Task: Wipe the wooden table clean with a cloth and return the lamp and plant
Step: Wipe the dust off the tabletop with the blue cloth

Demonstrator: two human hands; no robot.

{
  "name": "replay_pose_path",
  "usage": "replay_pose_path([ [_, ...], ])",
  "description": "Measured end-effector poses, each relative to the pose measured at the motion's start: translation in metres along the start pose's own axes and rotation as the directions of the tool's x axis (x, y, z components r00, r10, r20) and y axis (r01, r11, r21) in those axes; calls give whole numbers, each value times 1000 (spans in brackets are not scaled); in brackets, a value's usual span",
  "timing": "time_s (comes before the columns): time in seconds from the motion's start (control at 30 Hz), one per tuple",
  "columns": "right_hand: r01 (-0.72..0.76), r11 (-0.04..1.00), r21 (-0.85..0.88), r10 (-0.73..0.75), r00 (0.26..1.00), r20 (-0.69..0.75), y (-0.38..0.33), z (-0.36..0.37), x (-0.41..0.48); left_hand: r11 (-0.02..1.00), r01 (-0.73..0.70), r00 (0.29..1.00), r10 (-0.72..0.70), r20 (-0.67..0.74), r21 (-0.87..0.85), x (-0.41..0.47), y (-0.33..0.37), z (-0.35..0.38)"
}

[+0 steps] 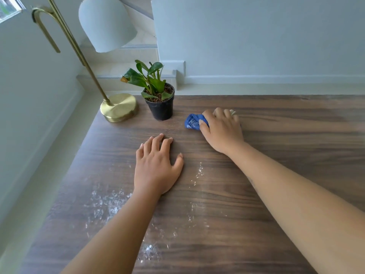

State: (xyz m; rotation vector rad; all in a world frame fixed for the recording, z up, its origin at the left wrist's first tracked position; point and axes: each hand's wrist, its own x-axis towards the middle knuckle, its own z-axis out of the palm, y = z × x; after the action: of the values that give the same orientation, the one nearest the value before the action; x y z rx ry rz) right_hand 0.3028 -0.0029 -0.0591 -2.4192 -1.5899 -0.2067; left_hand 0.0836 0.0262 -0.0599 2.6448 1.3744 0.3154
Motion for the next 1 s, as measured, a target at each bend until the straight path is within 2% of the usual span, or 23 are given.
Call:
replay_pose_path([
  [0.2, -28, 1000, 0, 28, 1000, -2, -25, -30, -102, 999, -24, 1000, 24, 2, -39, -1, -1, 0],
  [0.4, -41, 996, 78, 42, 999, -17, -56, -61, -215, 996, -61, 998, 63, 32, -62, -5, -4, -1],
  [0.5, 7, 997, 73, -7, 1000, 9, -68, -70, -262, 995, -76, 996, 79, 43, -67, -7, -5, -3],
  [0.57, -14, 995, 102, 10, 999, 39, -73, -74, -278, 994, -87, 995, 90, 42, -68, -7, -5, -4],
  [0.63, -79, 989, 129, 73, 996, 51, -78, -75, -275, 993, -93, 995, 96, 41, -67, -7, -5, -5],
  [0.7, -104, 991, 82, 101, 994, 46, -80, -73, -260, 994, -90, 995, 92, 40, -62, -7, -5, -4],
  [0.83, -44, 999, -8, 44, 999, 25, -70, -61, -220, 995, -81, 996, 83, 33, -59, -5, -5, -2],
  [1.0, -61, 996, -68, 62, 998, 14, -42, -41, -145, 997, -52, 998, 54, 28, -55, -3, -4, -1],
])
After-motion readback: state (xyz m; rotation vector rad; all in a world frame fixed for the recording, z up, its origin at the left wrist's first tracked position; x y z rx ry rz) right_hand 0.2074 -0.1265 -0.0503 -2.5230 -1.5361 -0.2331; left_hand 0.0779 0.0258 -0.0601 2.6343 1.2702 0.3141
